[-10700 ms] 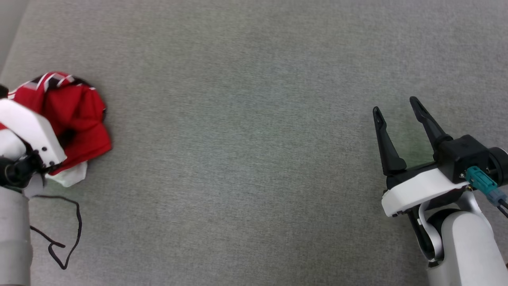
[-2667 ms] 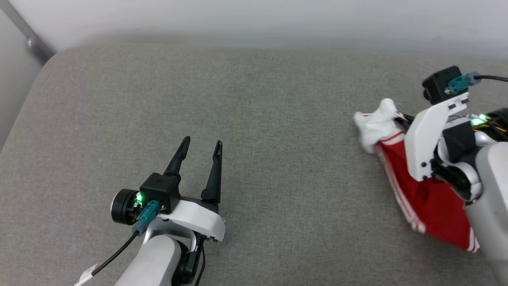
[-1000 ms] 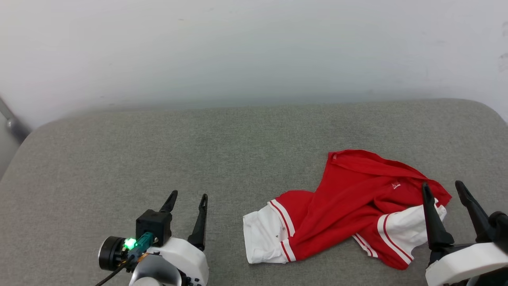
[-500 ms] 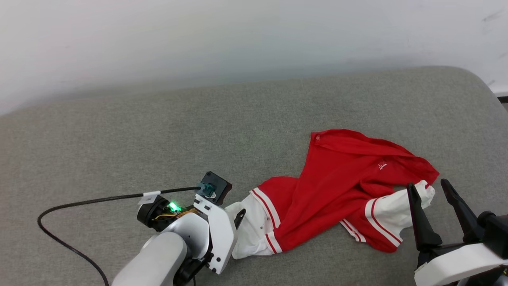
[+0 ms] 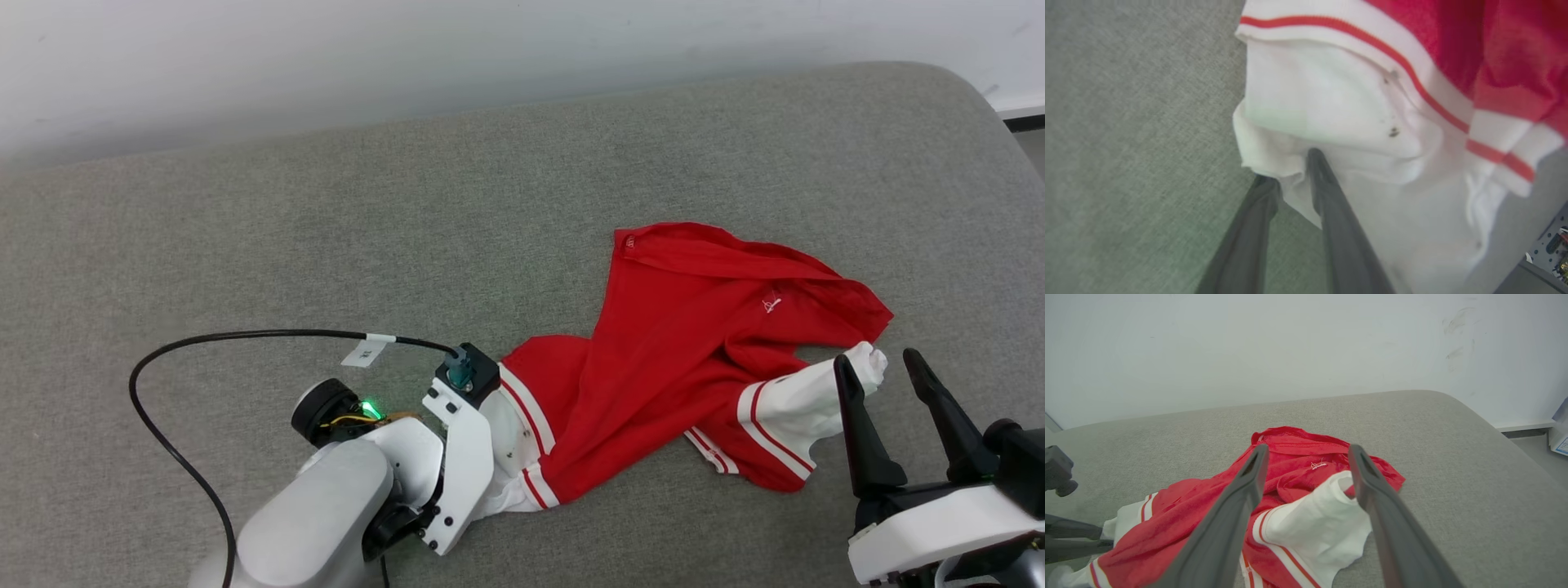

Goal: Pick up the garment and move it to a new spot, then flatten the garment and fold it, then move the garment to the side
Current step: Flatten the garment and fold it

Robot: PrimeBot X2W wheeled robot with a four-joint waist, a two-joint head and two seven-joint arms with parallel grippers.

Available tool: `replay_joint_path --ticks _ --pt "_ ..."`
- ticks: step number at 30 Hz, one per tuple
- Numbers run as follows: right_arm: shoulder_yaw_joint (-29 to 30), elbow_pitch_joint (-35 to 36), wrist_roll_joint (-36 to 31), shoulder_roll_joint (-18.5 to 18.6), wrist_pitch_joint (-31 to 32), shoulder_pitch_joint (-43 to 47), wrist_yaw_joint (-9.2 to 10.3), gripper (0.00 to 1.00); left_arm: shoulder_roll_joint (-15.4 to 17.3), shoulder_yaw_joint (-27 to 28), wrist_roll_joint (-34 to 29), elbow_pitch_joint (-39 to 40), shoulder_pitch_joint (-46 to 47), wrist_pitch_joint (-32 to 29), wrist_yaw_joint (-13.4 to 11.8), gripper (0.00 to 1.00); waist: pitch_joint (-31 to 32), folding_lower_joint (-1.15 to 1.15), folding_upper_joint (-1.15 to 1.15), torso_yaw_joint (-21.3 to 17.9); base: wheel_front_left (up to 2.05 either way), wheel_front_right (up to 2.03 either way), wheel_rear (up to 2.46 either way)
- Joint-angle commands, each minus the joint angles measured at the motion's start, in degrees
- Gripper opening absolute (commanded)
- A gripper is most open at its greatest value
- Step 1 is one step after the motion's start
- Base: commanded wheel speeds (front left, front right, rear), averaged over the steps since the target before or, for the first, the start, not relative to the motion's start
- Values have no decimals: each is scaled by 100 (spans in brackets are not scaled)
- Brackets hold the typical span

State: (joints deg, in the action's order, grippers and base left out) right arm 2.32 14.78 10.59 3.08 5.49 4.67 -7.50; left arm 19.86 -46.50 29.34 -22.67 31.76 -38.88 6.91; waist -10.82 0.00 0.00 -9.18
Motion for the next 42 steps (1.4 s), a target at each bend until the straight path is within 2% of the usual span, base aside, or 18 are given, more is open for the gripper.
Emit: replay_joint_path --ticks 1,6,7,13,18,25,26,27,31,38,42 --pt "29 -7 23 -28 -47 -113 3 100 55 -85 9 -135 -197 38 14 0 -6 0 0 31 0 0 0" --pt "136 -8 49 -29 -35 -54 2 100 291 383 6 122 -114 640 -358 0 82 0 0 206 0 0 0" --pt "185 -1 48 -27 10 14 3 100 467 753 124 337 -275 949 -690 0 172 0 0 355 0 0 0" --pt "311 79 17 -25 114 109 2 100 933 1584 623 899 -1177 1330 -1454 0 329 0 0 688 0 0 0" --pt "436 139 54 -27 179 145 2 100 1088 2172 1205 1330 -2356 1522 -2014 0 364 0 0 916 0 0 0" --pt "540 158 89 -26 216 212 2 100 906 2367 1512 1584 -3351 1845 -2320 0 406 0 0 1089 0 0 0" --pt "547 153 93 -26 234 223 2 100 834 2374 1526 1616 -3395 1929 -2334 38 428 0 0 1109 0 0 0" --pt "566 148 88 -26 251 233 2 100 799 2339 1527 1635 -3404 1972 -2315 100 465 0 0 1129 0 0 0" --pt "552 122 42 -26 334 274 2 100 742 2337 1281 1730 -3126 2379 -2260 100 702 0 0 1146 0 0 0" --pt "565 138 30 -26 542 441 2 100 579 2205 579 1915 -2625 3715 -2001 100 1084 0 0 1138 0 0 0" --pt "598 124 64 -26 732 530 2 100 492 2103 165 2020 -2511 4467 -1985 100 1165 0 0 1131 0 0 0"
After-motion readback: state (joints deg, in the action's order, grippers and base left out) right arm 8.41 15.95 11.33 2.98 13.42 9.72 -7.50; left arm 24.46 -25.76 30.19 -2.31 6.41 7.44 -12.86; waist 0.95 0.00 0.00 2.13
